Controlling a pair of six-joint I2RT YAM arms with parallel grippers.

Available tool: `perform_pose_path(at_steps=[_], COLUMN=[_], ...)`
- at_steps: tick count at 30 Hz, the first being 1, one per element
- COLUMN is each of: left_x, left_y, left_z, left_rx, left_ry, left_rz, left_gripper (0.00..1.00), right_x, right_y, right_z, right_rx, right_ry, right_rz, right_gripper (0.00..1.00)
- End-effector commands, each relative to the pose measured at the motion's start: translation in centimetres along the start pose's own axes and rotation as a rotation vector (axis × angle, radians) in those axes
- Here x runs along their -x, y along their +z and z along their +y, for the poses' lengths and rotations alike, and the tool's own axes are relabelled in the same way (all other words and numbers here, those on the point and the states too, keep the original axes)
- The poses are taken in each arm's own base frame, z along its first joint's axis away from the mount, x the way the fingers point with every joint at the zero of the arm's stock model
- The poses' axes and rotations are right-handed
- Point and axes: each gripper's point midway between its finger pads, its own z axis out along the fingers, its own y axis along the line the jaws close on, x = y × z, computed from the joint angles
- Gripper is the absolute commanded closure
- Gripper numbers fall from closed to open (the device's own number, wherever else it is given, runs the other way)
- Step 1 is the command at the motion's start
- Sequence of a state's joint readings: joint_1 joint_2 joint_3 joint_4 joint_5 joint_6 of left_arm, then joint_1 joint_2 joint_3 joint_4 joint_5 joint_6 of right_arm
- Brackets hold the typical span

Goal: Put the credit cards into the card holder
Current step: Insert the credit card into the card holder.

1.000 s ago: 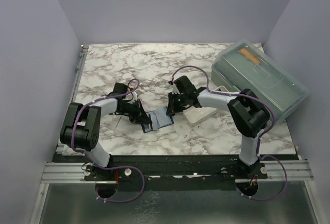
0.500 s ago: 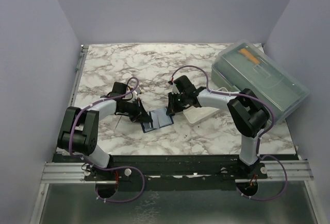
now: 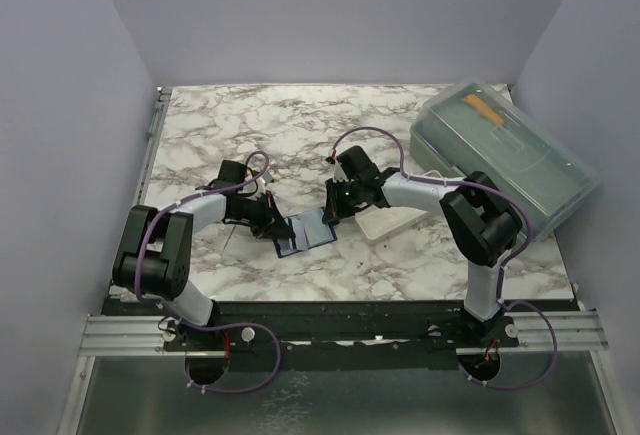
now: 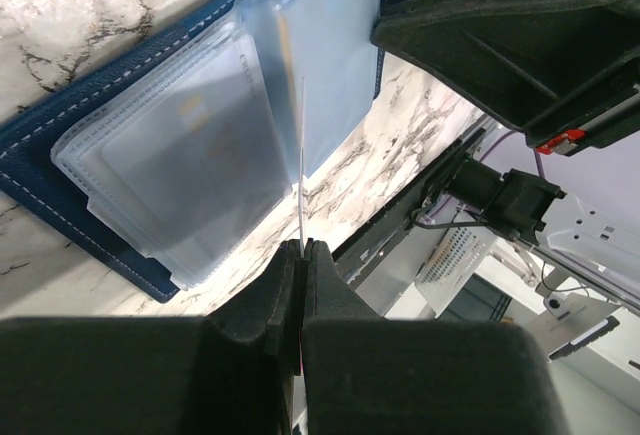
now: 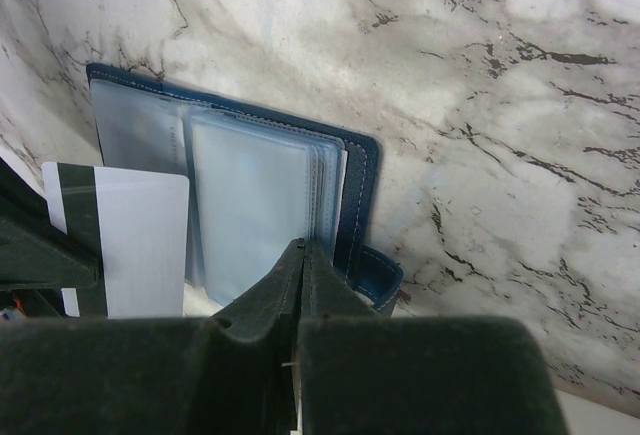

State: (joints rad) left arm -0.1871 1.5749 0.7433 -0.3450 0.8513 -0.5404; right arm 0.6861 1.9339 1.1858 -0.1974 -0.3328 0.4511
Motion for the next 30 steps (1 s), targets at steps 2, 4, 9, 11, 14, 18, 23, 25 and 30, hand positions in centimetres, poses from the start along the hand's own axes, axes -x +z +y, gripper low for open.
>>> perform_pose_path(at_steps=[2, 4, 9, 11, 14, 18, 23, 25, 30], left_x=[-0.1, -0.1, -0.1, -0.1, -0.2, -0.1, -0.1, 0.1, 0.9], left_y=[0.5, 0.6, 0.8, 0.8, 0.9, 1.1, 1.4, 1.5, 1.7], left_z=[1.4, 1.6, 1.5, 1.6, 1.6, 1.6, 1.9, 1.9, 1.6], left_rx=[0.041, 0.046, 0.032, 0.03, 0.029, 0.02, 0.019, 0.016, -0.004], left_ry=[-0.03, -0.034, -0.022, -0.015, -0.016, -0.02, -0.035, -0.035, -0.043], left_rz=[0.001, 0.005, 0.018, 0.02, 0.022, 0.028, 0.034, 0.031, 0.008], left_gripper=[1.0, 1.0, 1.0, 1.0, 1.0, 1.0, 1.0, 1.0, 1.0], right_x=[-1.6, -1.6, -1.5, -1.5, -1.5, -1.4, -1.4, -1.4, -1.5], right_y=[1.0, 1.0, 1.1, 1.1, 1.2, 1.1, 1.2, 1.2, 1.3], right_z=[-3.5, -3.4, -3.5, -3.5, -3.6, -3.5, -3.6, -3.5, -3.5], right_rx=[-0.093, -0.09, -0.097, -0.095, -0.097, -0.097, -0.096, -0.094, -0.091], right_ry=[0.0, -0.003, -0.011, -0.013, -0.014, -0.018, -0.018, -0.021, -0.026], right_rz=[0.061, 0.06, 0.062, 0.065, 0.068, 0.067, 0.075, 0.076, 0.081], right_gripper=[0.98, 0.98, 0.97, 0.98, 0.98, 0.98, 0.98, 0.98, 0.98])
